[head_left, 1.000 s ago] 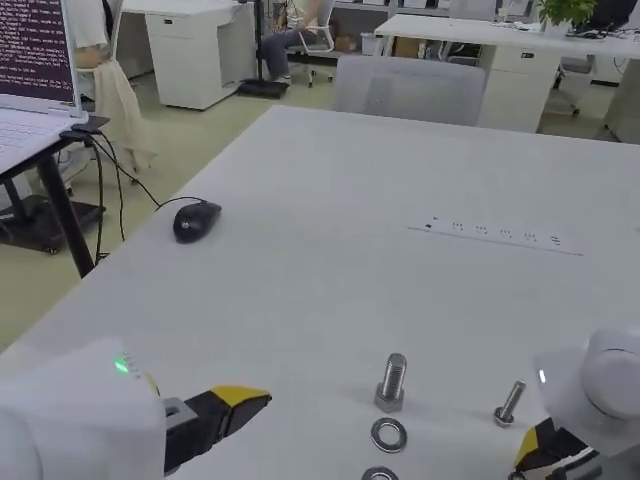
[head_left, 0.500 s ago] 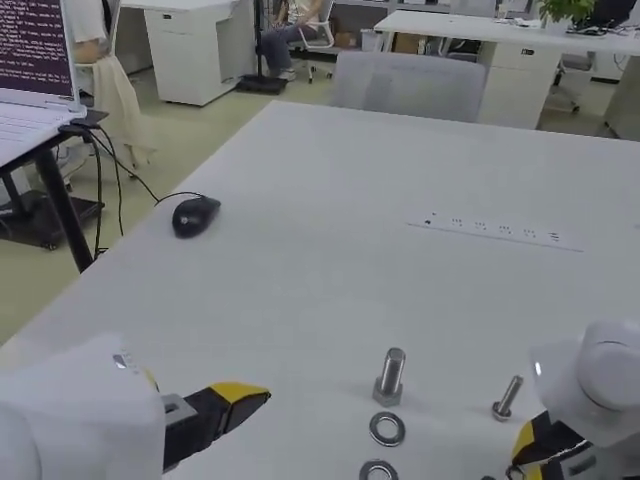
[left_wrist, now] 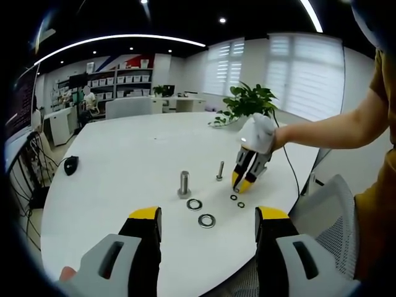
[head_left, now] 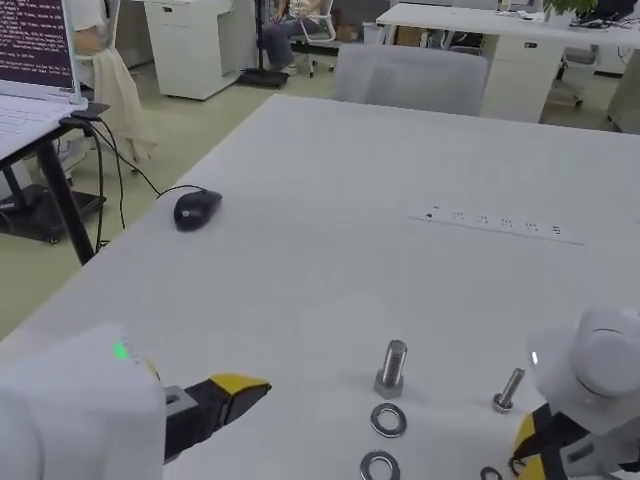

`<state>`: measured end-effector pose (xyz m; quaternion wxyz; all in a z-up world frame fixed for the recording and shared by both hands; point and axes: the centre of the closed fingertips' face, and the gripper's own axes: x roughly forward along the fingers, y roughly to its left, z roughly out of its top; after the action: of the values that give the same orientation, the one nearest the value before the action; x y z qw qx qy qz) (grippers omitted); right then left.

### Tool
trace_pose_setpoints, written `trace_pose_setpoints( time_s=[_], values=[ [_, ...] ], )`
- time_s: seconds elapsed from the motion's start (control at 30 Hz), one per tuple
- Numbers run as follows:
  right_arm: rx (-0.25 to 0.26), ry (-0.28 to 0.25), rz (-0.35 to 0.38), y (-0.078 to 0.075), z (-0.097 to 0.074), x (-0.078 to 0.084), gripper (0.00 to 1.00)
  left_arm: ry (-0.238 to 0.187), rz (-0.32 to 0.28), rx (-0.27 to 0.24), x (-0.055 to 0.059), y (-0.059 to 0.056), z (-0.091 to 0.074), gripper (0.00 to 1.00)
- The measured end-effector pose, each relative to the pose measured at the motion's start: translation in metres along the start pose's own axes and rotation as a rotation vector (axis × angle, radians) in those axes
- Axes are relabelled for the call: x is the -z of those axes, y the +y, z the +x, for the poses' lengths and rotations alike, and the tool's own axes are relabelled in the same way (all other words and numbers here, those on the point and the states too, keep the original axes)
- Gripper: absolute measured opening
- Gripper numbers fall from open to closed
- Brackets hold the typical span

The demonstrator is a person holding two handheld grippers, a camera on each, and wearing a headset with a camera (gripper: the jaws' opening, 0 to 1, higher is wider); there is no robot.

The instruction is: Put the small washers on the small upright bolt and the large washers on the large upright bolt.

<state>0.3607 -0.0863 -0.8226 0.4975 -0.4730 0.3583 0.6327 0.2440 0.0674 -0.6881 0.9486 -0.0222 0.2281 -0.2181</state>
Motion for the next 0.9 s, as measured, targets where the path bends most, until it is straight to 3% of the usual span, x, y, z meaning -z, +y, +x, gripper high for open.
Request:
trace_pose_setpoints(
  time_s=[0.4,0.9],
  values=[
    [0.026,0.005,0.020,-0.013,-0.028,0.005,0.12,0.000,0.002,0.008,-0.001,-0.001,0.004,0.60],
    [0.093,-0.005,0.021,-0.040,-0.054,-0.005,0.12,0.000,0.002,0.009,-0.001,0.000,0.004,0.61]
  ],
)
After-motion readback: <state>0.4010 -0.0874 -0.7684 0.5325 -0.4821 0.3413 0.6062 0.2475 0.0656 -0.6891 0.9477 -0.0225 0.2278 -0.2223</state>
